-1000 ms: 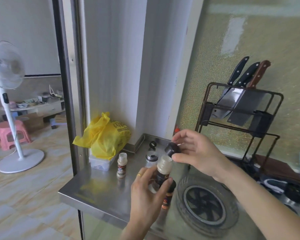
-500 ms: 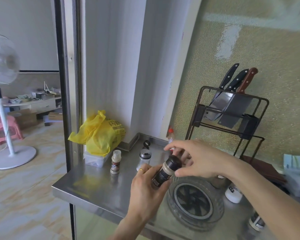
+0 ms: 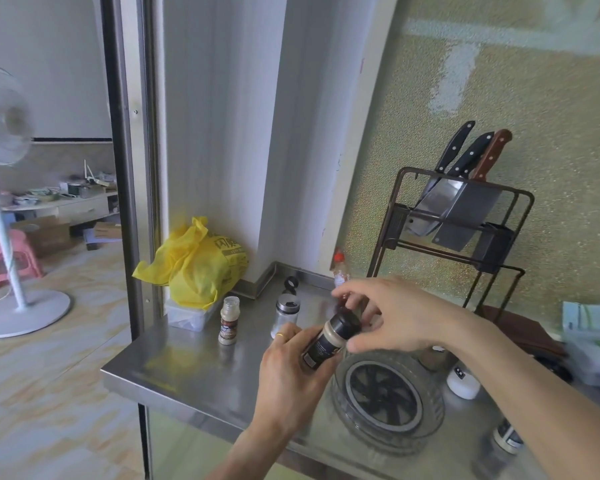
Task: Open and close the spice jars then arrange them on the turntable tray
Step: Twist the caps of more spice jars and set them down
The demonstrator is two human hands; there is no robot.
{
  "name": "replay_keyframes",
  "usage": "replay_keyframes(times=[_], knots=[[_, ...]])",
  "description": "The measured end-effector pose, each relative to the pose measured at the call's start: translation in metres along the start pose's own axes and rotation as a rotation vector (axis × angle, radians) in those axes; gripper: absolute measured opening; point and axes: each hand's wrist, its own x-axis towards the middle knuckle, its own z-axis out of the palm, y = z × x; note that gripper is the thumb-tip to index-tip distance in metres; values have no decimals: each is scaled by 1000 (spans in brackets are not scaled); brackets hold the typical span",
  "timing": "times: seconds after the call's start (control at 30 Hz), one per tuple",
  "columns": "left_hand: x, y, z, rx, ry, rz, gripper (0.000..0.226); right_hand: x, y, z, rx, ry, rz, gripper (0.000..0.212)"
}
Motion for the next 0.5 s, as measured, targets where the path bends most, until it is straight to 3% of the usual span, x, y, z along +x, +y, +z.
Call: replay_keyframes(times=[0.1,0.2,0.3,0.37,0.5], knots=[[-1,0,1,24,1,18,33,1,1,2,-20,23,13,31],[-1,-1,1,40,-2,29,34,1,0,3,-55,51,38,55],[0,-2,1,36,0,41,34,4,3,3,51,22,-10,44],[-1,-3,1,54,-6,57,32,7,1,3,-10,73,9,31],[-1,-6,1,35,3,72,29,9,-2,5,15,18,-17,55]])
